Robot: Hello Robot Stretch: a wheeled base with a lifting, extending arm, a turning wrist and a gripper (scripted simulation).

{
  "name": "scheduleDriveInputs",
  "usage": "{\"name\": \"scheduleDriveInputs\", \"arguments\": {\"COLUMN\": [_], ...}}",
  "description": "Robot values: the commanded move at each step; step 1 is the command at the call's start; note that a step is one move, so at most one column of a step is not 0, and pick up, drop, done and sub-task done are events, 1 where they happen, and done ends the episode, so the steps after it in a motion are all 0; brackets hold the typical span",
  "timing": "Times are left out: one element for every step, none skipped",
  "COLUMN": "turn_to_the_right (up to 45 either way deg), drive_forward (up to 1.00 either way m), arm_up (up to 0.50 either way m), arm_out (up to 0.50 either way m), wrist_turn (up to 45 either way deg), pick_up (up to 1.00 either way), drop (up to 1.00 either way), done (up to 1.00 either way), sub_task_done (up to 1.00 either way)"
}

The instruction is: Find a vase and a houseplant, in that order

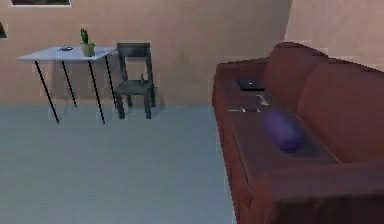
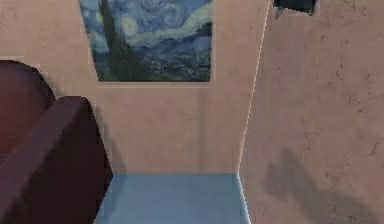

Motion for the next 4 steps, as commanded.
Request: {"name": "scheduleDriveInputs", "arguments": {"turn_to_the_right": [0.0, -30.0, 0.0, 6.0], "drive_forward": [0.05, 0.00, 0.40, 0.00], "arm_up": [0.00, 0.00, 0.00, 0.00], "arm_out": [0.00, 0.00, 0.00, 0.00], "wrist_turn": [0.0, 0.0, 0.0, 0.0], "pick_up": [0.00, 0.00, 0.00, 0.00], "drop": [0.00, 0.00, 0.00, 0.00], "done": [0.00, 0.00, 0.00, 0.00], "sub_task_done": [0.00, 0.00, 0.00, 0.00]}}
